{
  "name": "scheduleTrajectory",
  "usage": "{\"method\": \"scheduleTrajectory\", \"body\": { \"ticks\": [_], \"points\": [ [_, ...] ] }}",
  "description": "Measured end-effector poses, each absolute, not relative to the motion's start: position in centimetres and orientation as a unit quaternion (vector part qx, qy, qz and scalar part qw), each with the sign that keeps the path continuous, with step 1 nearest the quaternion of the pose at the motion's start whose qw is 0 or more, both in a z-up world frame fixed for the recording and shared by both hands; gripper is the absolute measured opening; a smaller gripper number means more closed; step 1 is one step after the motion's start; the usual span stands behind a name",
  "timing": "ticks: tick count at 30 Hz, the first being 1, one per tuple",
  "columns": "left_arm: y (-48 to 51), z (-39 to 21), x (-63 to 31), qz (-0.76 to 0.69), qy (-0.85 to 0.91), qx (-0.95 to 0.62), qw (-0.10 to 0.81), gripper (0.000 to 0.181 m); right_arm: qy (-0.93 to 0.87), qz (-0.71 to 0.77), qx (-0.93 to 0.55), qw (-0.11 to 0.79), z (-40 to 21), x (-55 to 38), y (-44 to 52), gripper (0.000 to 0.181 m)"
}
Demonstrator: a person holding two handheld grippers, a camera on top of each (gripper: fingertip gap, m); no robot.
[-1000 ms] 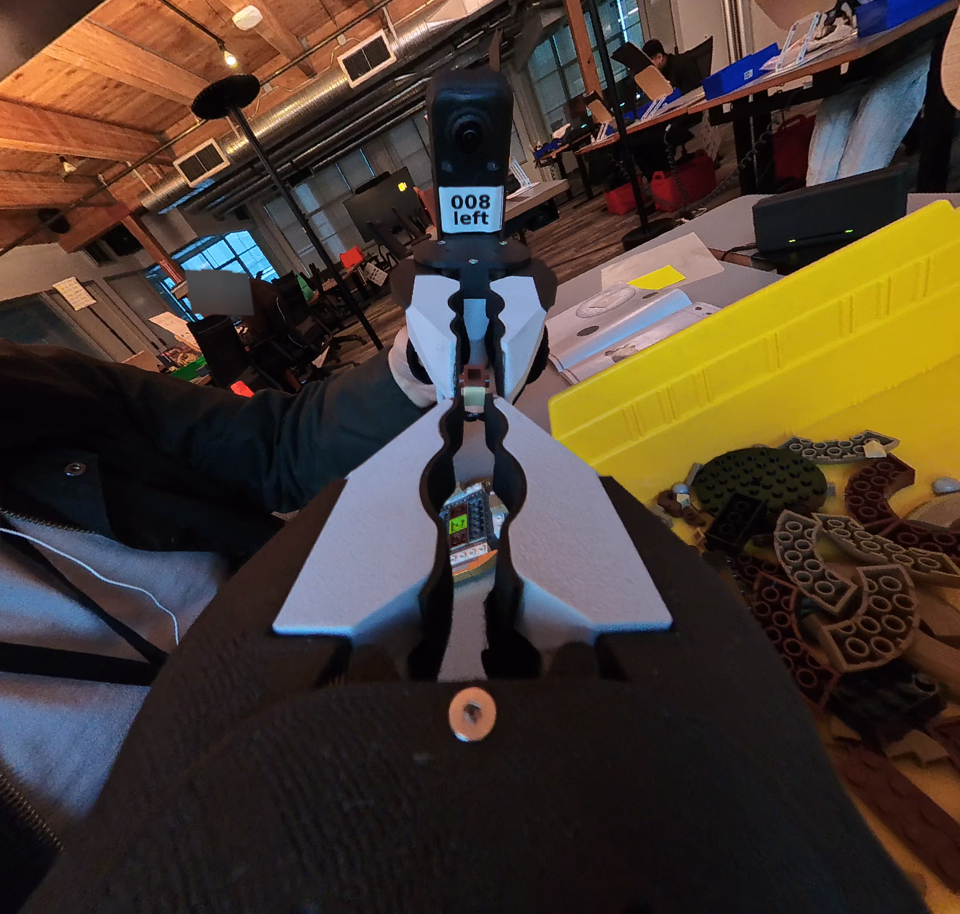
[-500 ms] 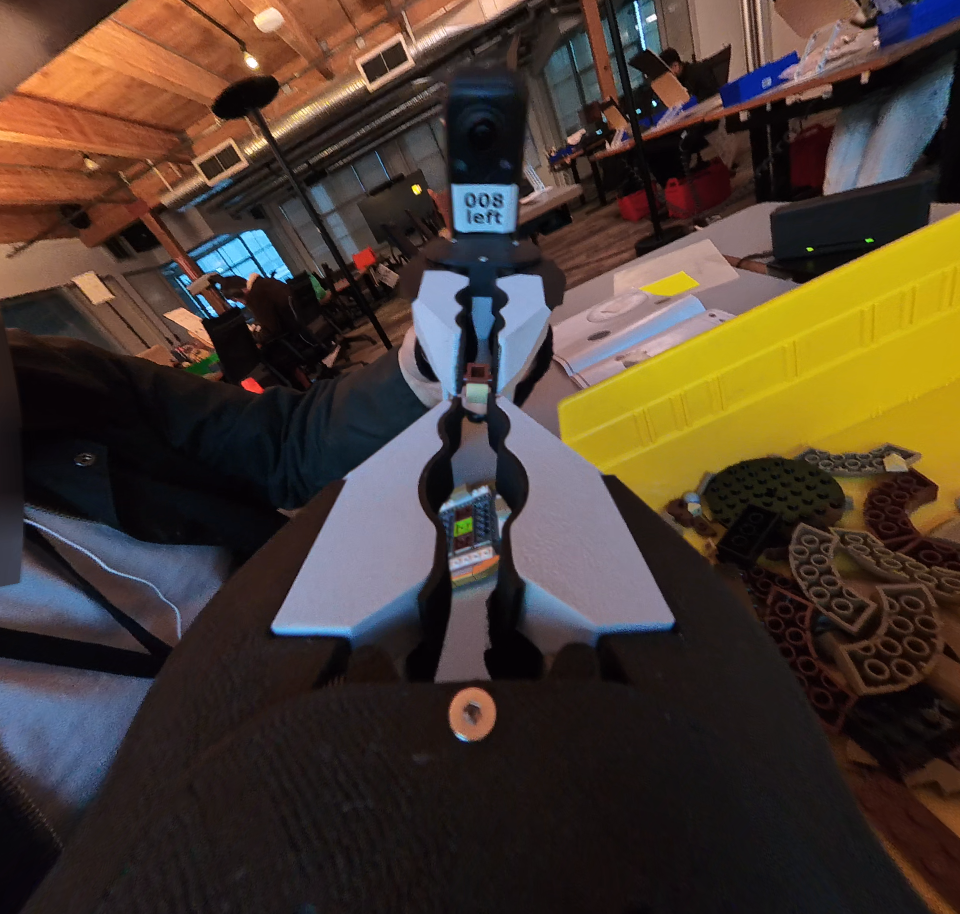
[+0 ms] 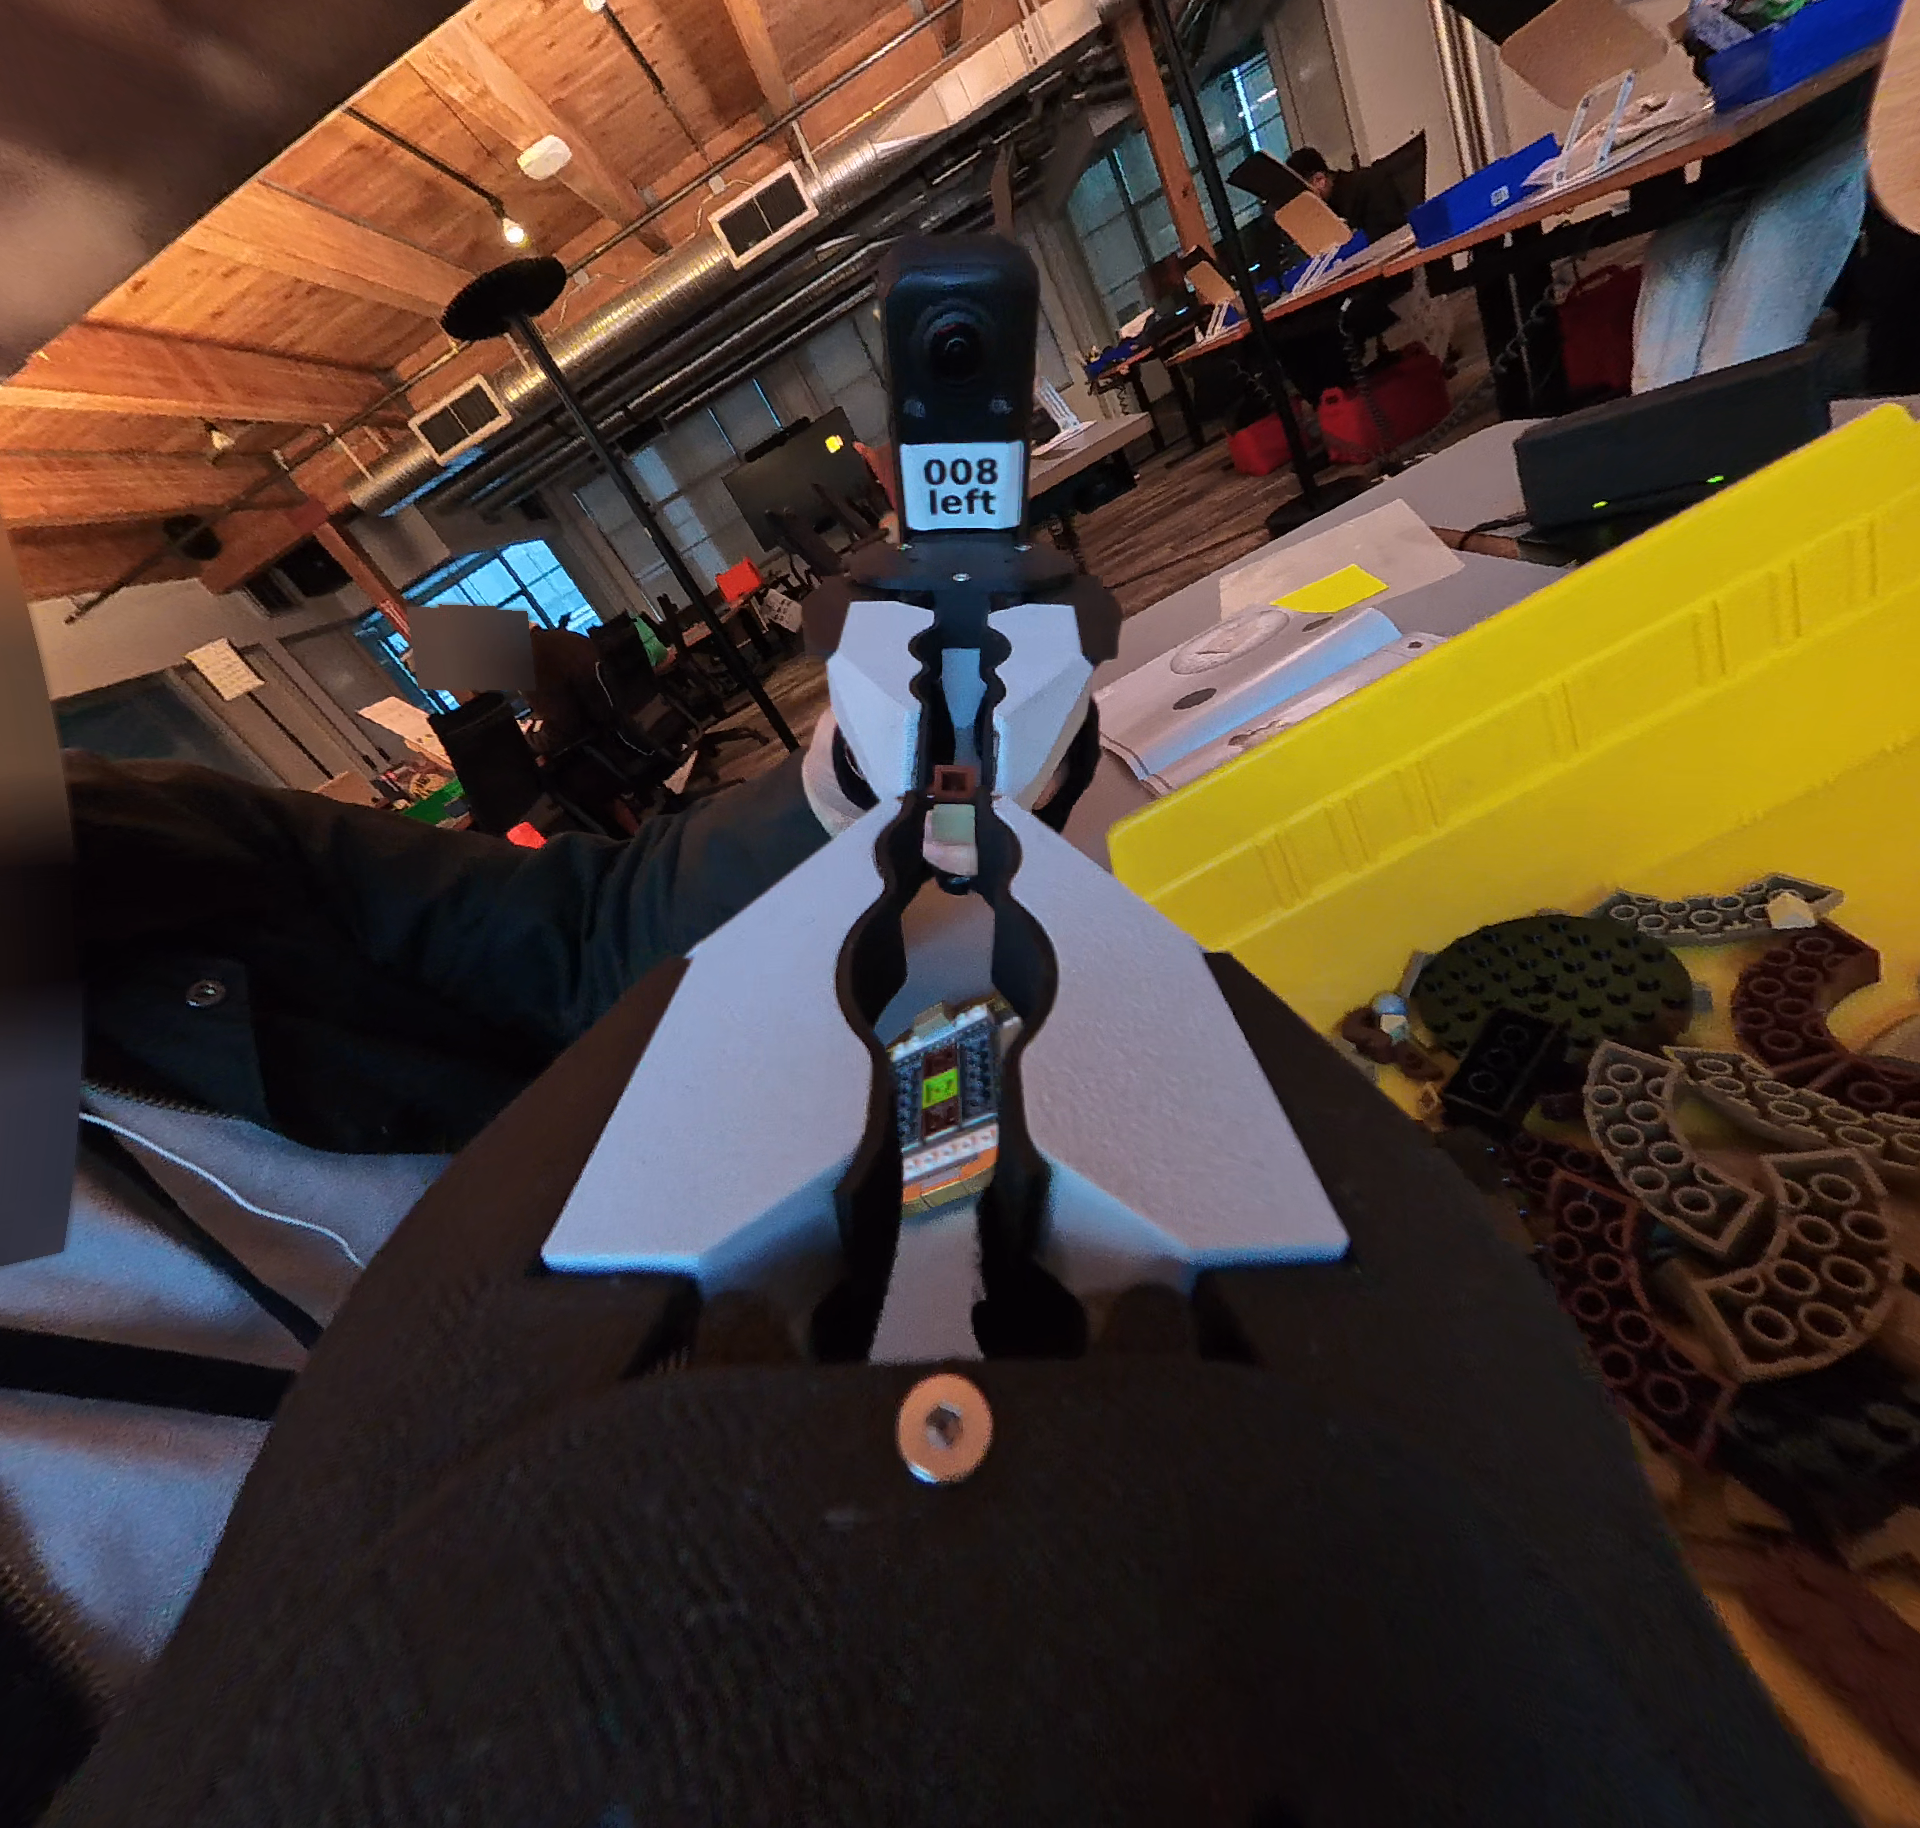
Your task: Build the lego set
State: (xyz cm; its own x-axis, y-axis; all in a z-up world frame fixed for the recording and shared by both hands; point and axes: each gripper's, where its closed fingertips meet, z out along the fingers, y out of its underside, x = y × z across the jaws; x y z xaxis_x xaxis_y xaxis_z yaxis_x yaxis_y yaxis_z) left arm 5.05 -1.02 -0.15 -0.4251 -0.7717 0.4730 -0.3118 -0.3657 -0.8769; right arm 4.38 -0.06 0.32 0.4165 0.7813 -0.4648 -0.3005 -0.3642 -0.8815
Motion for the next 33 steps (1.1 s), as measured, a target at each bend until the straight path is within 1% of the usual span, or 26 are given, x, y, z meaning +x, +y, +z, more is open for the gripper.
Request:
{"method": "scheduleTrajectory", "body": {
  "ticks": [9, 11, 16, 19, 23, 27, 29, 31, 33],
  "points": [
    [-1.1, 0.2, 5.1, -0.674, 0.516, -0.506, 0.156, 0.009, -0.203, 0.498, -0.652, 0.535, 0.2, 4.2, -0.4, 0.009],
    [-1.1, 0.2, 5.1, -0.677, 0.514, -0.504, 0.154, 0.009, -0.206, 0.490, -0.652, 0.541, 0.3, 4.3, -0.3, 0.006],
    [-1.4, 0.5, 4.9, -0.687, 0.513, -0.494, 0.143, 0.009, -0.215, 0.486, -0.650, 0.543, 0.5, 4.1, -0.6, 0.006],
    [-1.6, 1.3, 4.5, -0.707, 0.504, -0.482, 0.122, 0.017, -0.217, 0.498, -0.645, 0.537, 0.7, 4.0, -0.9, 0.005],
    [-0.7, 2.2, 4.1, -0.719, 0.485, -0.481, 0.128, 0.018, -0.201, 0.530, -0.637, 0.523, 0.8, 4.2, -0.9, 0.005],
    [-0.7, 1.3, 4.4, -0.700, 0.492, -0.503, 0.121, 0.023, -0.184, 0.556, -0.637, 0.502, 0.6, 4.1, -0.8, 0.005],
    [-1.1, 0.7, 4.6, -0.691, 0.500, -0.510, 0.110, 0.022, -0.183, 0.558, -0.641, 0.495, 0.3, 4.0, -0.8, 0.005],
    [-1.3, 0.1, 4.8, -0.679, 0.511, -0.517, 0.108, 0.012, -0.182, 0.555, -0.644, 0.493, 0.2, 4.0, -0.7, 0.005],
    [-1.2, -0.1, 4.8, -0.675, 0.513, -0.518, 0.114, 0.009, -0.182, 0.546, -0.650, 0.496, -0.1, 4.1, -0.5, 0.005]
  ]
}}
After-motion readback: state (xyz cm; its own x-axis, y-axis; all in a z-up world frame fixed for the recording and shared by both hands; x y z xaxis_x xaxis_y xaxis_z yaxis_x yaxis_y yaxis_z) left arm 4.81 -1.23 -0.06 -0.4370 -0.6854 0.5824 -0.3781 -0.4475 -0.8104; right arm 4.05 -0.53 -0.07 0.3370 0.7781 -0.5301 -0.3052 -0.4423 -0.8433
